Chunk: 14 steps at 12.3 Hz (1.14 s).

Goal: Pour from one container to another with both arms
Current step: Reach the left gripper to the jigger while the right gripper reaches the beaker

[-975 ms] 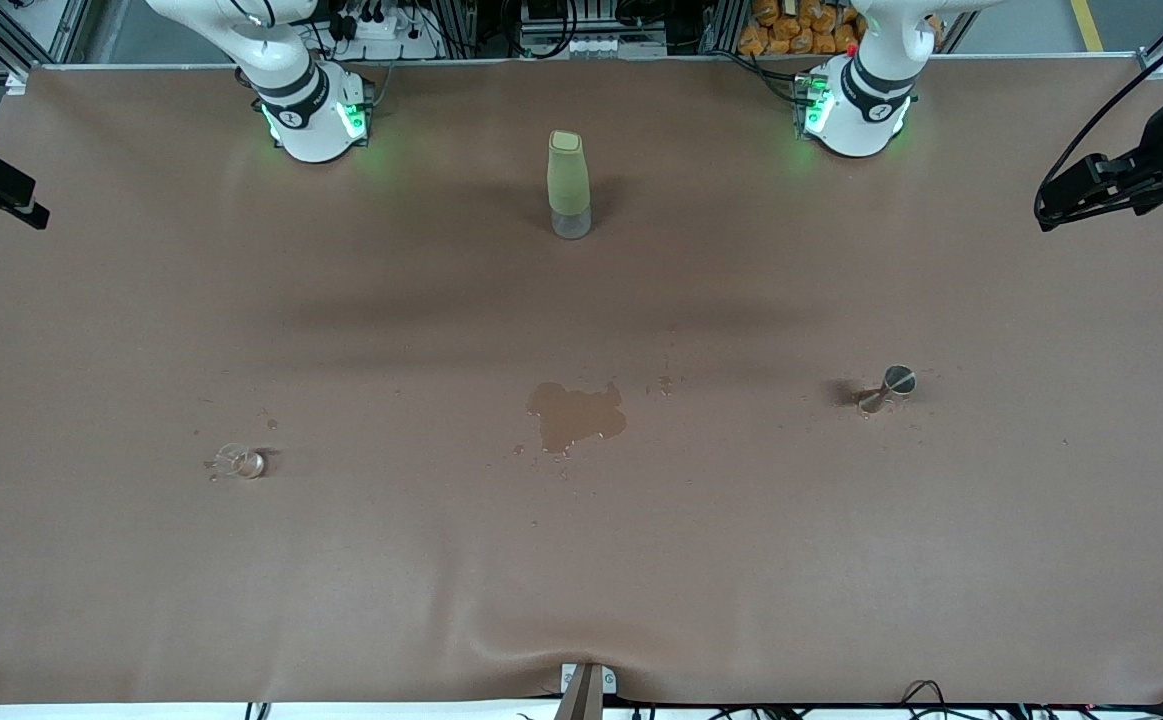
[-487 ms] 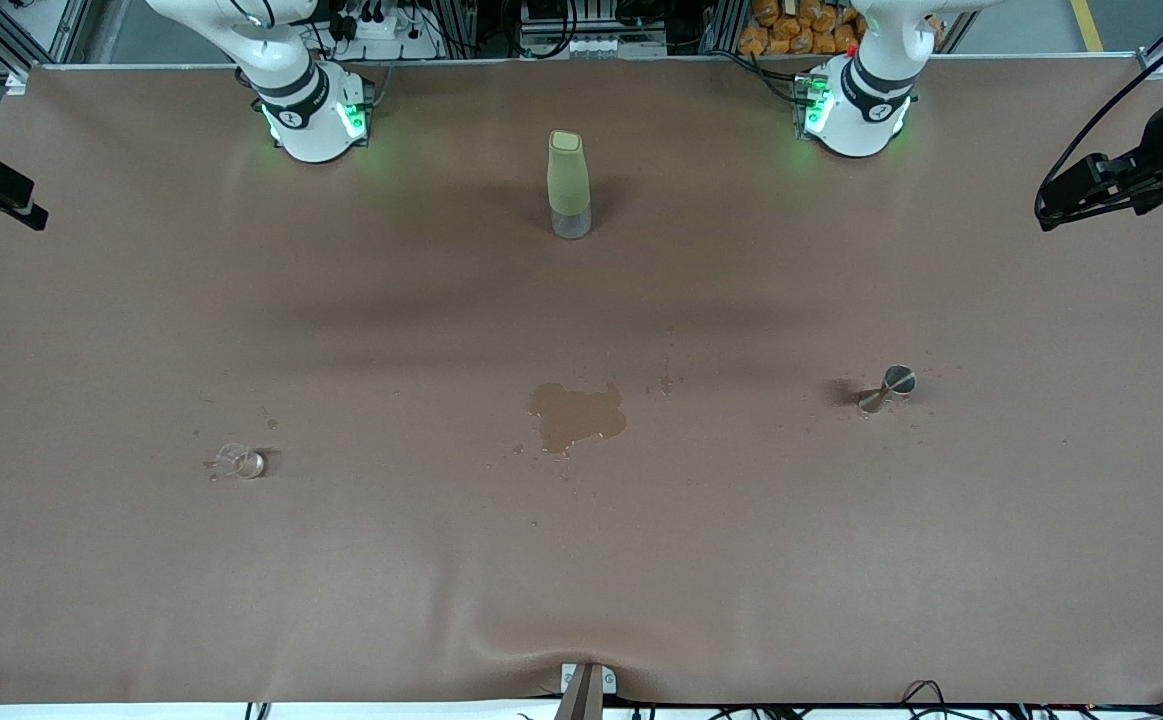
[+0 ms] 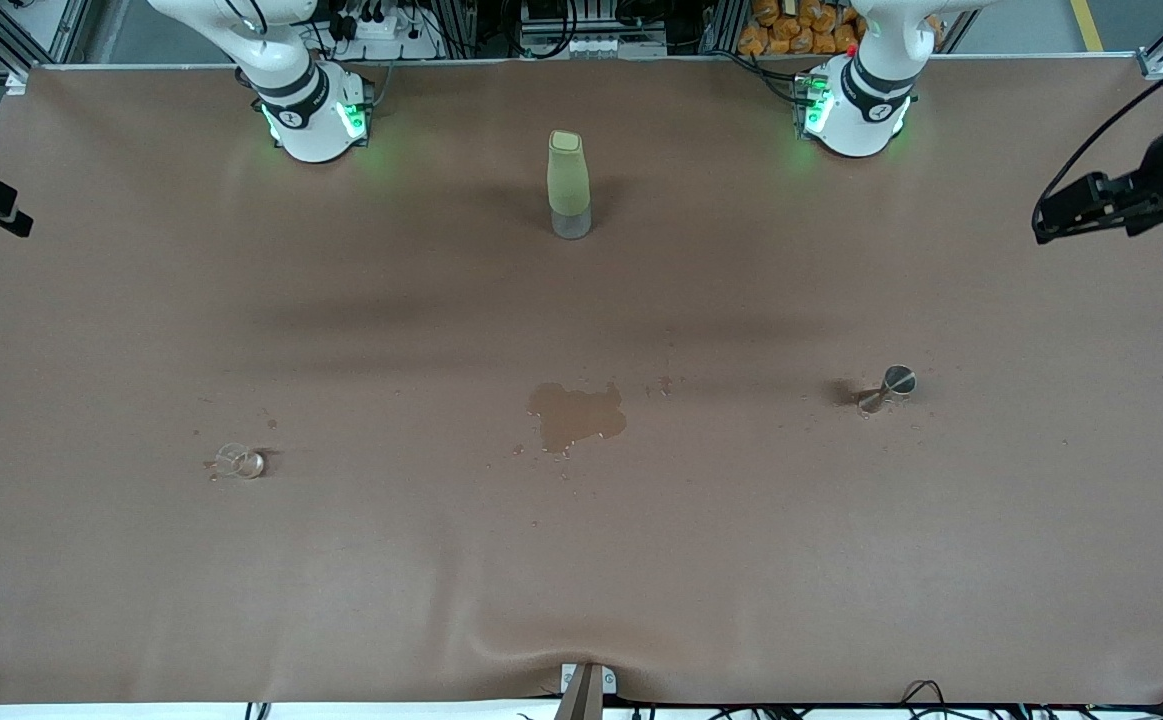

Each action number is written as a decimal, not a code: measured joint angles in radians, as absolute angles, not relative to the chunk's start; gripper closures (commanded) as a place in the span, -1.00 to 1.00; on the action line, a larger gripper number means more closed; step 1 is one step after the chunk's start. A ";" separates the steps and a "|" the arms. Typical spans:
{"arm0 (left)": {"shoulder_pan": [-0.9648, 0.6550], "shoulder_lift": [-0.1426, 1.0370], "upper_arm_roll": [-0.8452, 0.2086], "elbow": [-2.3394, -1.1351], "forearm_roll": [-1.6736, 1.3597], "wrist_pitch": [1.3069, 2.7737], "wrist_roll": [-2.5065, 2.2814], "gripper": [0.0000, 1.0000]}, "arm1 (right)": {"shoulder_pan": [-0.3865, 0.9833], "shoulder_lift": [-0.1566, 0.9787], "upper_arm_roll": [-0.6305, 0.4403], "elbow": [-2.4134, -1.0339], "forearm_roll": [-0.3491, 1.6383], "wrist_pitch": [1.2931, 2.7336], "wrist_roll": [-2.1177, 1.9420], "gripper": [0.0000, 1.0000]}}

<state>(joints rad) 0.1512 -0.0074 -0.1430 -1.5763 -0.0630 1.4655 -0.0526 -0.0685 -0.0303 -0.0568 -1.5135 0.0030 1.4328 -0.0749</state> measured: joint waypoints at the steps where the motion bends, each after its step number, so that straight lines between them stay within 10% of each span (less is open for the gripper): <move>1: 0.187 -0.001 -0.141 -1.613 -0.092 1.496 0.013 -1.00 | -0.068 -0.018 -0.054 -1.514 0.003 1.442 -0.085 -1.00; 14: 0.600 0.280 -0.135 -1.951 -0.498 1.787 1.092 -1.00 | -0.081 0.254 -0.052 -1.516 0.080 1.709 -0.637 -1.00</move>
